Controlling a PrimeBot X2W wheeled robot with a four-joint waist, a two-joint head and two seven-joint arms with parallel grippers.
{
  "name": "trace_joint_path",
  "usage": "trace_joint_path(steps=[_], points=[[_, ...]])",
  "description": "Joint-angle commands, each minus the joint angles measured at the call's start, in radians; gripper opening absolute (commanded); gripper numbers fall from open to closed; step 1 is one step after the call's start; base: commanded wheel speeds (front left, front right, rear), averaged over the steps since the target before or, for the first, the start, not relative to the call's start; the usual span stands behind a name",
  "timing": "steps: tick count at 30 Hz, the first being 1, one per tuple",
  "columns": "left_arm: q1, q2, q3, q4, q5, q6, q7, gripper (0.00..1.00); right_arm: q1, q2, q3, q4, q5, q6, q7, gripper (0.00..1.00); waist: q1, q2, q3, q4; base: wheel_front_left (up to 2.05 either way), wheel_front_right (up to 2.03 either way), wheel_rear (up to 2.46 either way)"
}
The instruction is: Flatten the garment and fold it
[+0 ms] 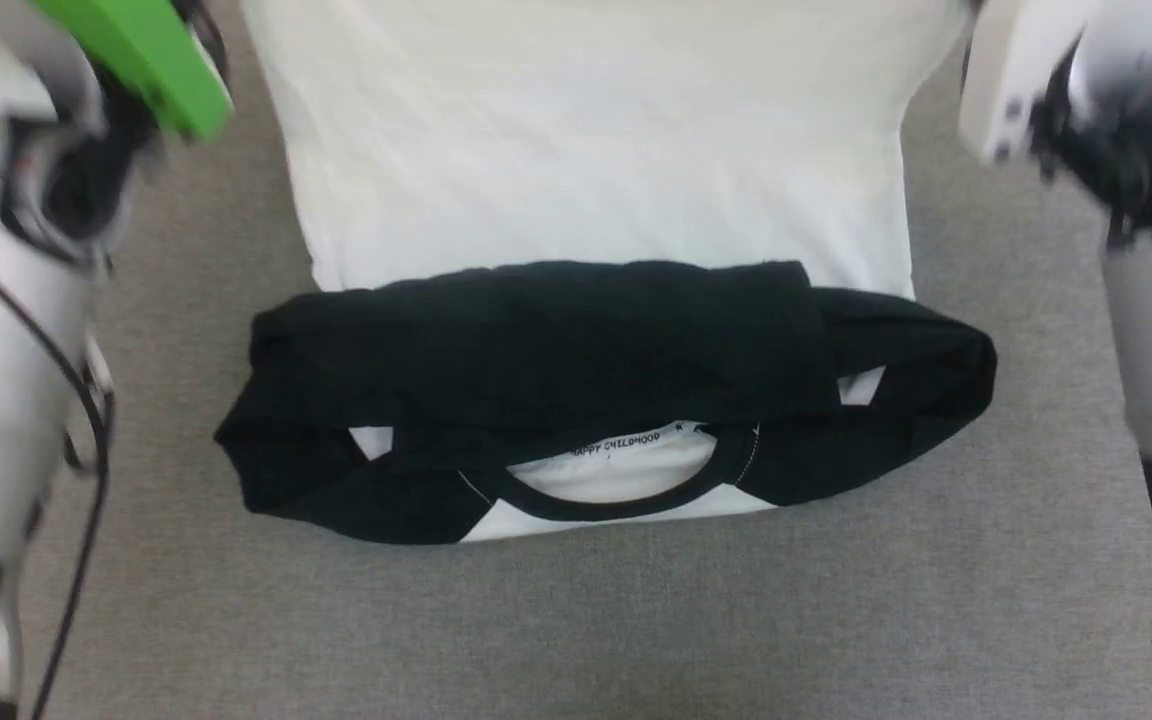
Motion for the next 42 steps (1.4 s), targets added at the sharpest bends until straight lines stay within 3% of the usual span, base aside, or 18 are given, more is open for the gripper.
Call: trace_joint_path(steps=[1, 7, 17, 21, 28, 39, 40, 41, 42], points=[[0.066, 0.02, -0.009, -0.029, -0.027, -0.006, -0.016, 0.0, 0.058, -0.02, 0.012, -0.022, 0.035, -0.002, 0.002, 0.0, 0.0001, -0.0001, -0.13, 0.025, 0.0, 0.0, 0.0], [0.282, 0.046, -0.021, -0.125, -0.086, 0.003, -0.042, 0.0, 0.279, -0.059, 0.024, -0.127, 0.157, -0.002, 0.057, 0.0, 0.0001, -0.0001, -0.258, 0.042, 0.0, 0.0, 0.0], [0.659, 0.071, -0.023, -0.329, -0.157, 0.137, -0.062, 0.0, 0.595, -0.066, -0.027, -0.255, 0.241, -0.002, 0.14, 0.0, 0.0001, -0.0001, -0.381, 0.049, 0.0, 0.0, 0.0], [0.784, 0.055, -0.027, -0.375, -0.194, 0.171, -0.081, 0.0, 0.681, -0.053, -0.053, -0.272, 0.241, -0.002, 0.143, 0.0, 0.0001, -0.0001, -0.398, 0.051, 0.0, 0.0, 0.0], [0.899, 0.023, -0.048, -0.359, -0.228, 0.192, -0.097, 0.0, 0.784, -0.026, -0.071, -0.247, 0.227, -0.002, 0.129, 0.0, 0.0001, -0.0001, -0.397, 0.049, 0.0, 0.0, 0.0], [0.894, -0.039, -0.085, -0.171, -0.259, 0.193, -0.054, 0.0, 0.84, 0.019, -0.038, -0.124, 0.196, -0.002, 0.068, 0.0, 0.0001, -0.0001, -0.393, 0.04, 0.0, 0.0, 0.0], [0.89, -0.041, -0.088, -0.162, -0.258, 0.191, -0.053, 0.44, 0.84, 0.021, -0.038, -0.117, 0.195, -0.002, 0.064, 0.0, 0.0001, -0.0001, -0.393, 0.039, 0.0, 0.0, 0.0], [0.889, -0.047, -0.087, -0.149, -0.263, 0.192, -0.052, 1.0, 0.84, 0.024, -0.036, -0.11, 0.194, -0.002, 0.058, 0.0, 0.0001, -0.0001, -0.396, 0.038, 0.0, 0.0, 0.0], [0.889, -0.046, -0.091, -0.139, -0.264, 0.196, -0.041, 1.0, 0.84, 0.025, -0.033, -0.105, 0.196, -0.002, 0.055, 0.36, 0.0001, -0.0001, -0.398, 0.037, 0.0, 0.0, 0.0]])
